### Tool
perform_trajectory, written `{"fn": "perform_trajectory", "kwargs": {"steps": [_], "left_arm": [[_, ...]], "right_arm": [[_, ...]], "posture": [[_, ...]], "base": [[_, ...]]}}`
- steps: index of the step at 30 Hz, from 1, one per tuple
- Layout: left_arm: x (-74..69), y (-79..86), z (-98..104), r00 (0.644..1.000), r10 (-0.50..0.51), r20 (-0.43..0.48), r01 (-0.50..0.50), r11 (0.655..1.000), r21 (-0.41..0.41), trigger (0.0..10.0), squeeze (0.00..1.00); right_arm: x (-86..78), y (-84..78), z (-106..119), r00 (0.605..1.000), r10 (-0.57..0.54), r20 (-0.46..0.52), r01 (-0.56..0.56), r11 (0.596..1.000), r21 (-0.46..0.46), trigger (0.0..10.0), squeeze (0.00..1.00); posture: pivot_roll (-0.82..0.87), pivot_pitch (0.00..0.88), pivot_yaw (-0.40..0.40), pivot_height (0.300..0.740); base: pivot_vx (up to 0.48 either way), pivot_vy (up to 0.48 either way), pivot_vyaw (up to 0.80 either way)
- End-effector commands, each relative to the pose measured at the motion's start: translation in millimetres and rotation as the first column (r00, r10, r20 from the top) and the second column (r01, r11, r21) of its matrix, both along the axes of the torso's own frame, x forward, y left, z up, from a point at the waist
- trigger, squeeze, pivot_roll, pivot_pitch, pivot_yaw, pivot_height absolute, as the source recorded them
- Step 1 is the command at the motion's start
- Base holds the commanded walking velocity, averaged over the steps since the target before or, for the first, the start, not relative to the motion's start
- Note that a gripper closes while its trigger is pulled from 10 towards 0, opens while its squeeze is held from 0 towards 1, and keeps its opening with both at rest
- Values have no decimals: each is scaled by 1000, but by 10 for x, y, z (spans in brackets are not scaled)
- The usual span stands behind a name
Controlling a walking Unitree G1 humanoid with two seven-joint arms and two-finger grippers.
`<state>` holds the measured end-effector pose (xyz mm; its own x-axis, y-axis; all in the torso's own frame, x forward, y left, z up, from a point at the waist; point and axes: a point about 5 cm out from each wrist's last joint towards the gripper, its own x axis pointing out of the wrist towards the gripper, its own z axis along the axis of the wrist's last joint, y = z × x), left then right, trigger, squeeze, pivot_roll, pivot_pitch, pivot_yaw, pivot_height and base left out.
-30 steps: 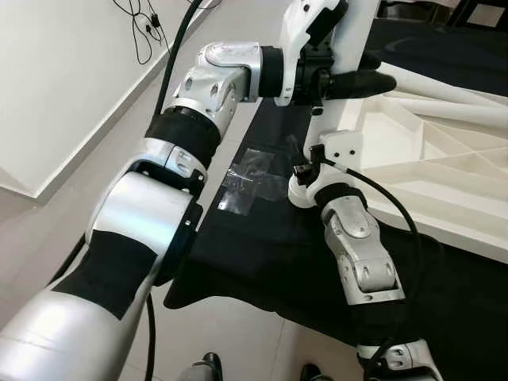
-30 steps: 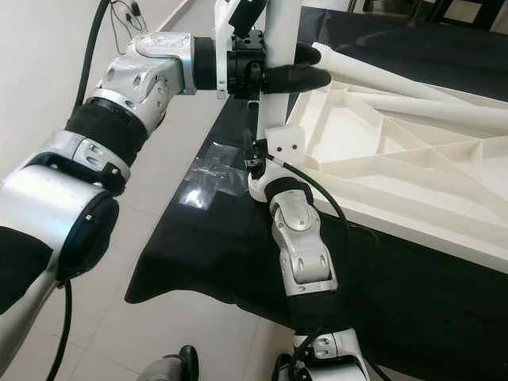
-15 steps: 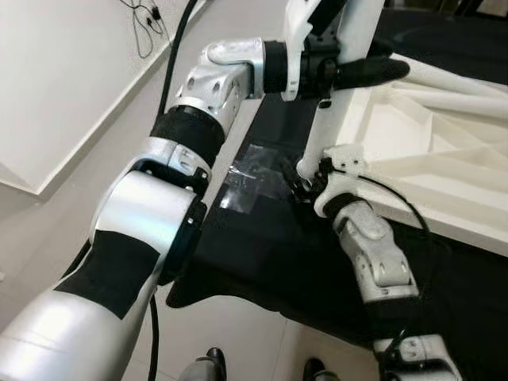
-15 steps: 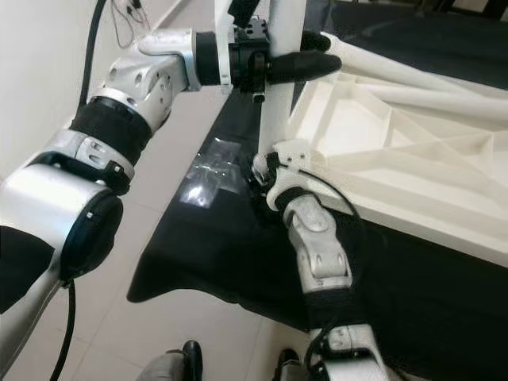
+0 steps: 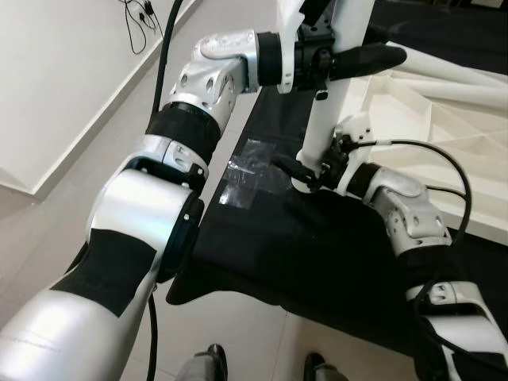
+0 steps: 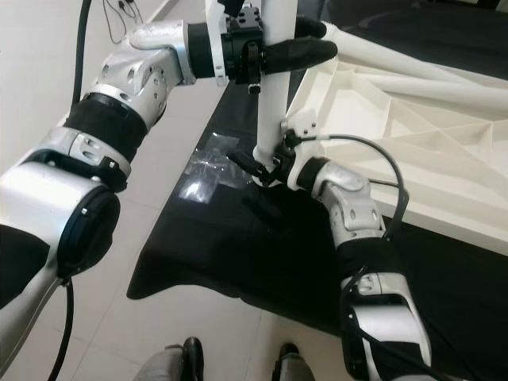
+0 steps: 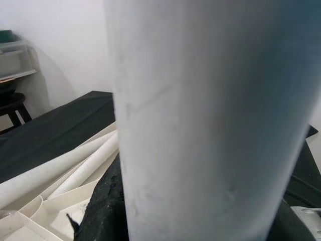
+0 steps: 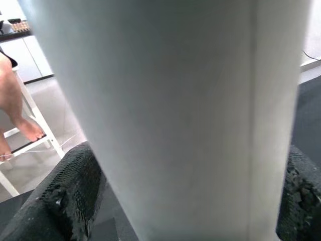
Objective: Building children table
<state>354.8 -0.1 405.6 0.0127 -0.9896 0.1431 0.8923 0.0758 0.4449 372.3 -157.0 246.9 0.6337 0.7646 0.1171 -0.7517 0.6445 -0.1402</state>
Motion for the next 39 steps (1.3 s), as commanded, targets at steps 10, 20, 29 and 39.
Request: {"fn": "perform_trajectory", "kwargs": {"steps": [10, 20, 29, 39], "left_arm": [[-60, -134, -83, 996, -89, -23, 90, 995, 49, 0, 0], [-58, -104, -95, 994, -101, -35, 103, 994, 33, 0, 0], [-59, -102, -94, 994, -105, -40, 107, 994, 27, 0, 0], [-47, -84, -102, 994, -97, -49, 98, 995, 19, 0, 0]], "right_arm": [[71, 132, 309, 971, 232, 59, -235, 970, 55, 10000, 0], [140, 60, 533, 966, 213, 148, -224, 973, 60, 10000, 0], [92, 89, 526, 926, 352, 137, -355, 935, -8, 1529, 0], [108, 123, 528, 910, 393, 131, -387, 919, -71, 0, 0]], "posture": [[61, 290, 78, 740], [62, 295, 73, 740], [63, 295, 71, 740], [61, 297, 69, 740]], "base": [[0, 0, 0], [0, 0, 0], [0, 0, 0], [0, 0, 0]]}}
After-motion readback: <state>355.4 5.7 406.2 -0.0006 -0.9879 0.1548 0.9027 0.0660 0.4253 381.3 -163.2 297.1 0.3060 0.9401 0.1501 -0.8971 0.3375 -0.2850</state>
